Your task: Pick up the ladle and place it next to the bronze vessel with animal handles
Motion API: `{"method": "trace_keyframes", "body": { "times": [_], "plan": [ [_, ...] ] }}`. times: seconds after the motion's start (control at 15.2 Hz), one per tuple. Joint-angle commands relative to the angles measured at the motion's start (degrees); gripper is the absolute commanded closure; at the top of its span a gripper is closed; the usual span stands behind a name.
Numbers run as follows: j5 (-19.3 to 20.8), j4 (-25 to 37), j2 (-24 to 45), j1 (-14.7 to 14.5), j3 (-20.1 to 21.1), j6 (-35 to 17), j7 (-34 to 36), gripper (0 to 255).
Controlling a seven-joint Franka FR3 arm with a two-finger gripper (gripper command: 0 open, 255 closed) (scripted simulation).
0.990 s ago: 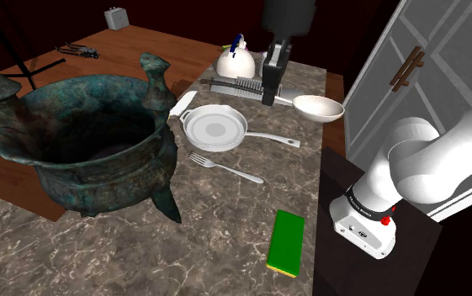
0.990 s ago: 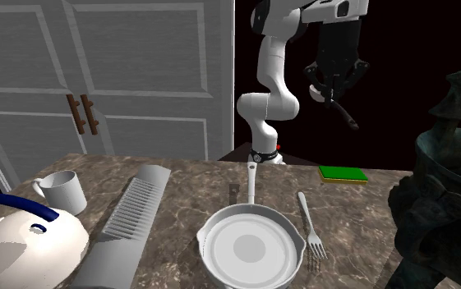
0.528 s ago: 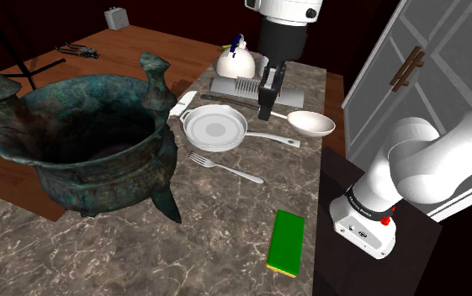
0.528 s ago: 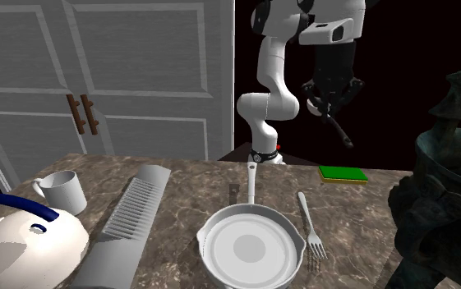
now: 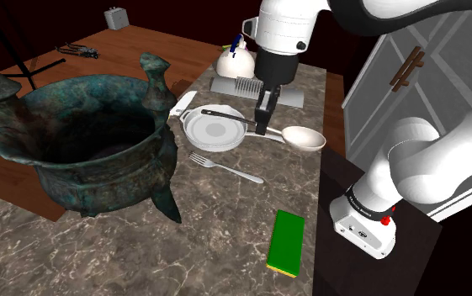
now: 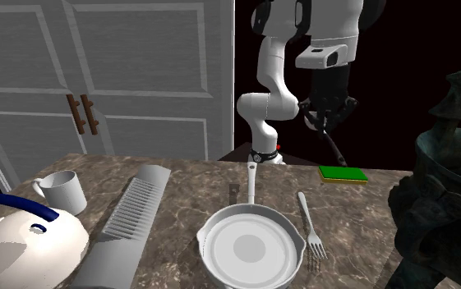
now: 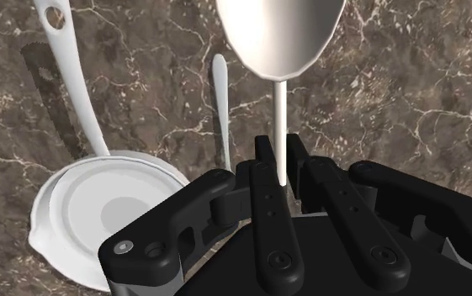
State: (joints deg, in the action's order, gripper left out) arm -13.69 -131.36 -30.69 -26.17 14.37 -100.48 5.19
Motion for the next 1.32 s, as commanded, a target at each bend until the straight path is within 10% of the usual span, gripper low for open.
{"method": "trace_keyframes", "body": {
  "times": [0.0,1.25],
  "plan": [
    [-0.2,-1.4,0.0,-0.1,0.2,-1.4,-0.1,255],
    [-1.9,-13.8,3.0,-0.6,2.2,-16.7,-1.7,255]
  ]
}}
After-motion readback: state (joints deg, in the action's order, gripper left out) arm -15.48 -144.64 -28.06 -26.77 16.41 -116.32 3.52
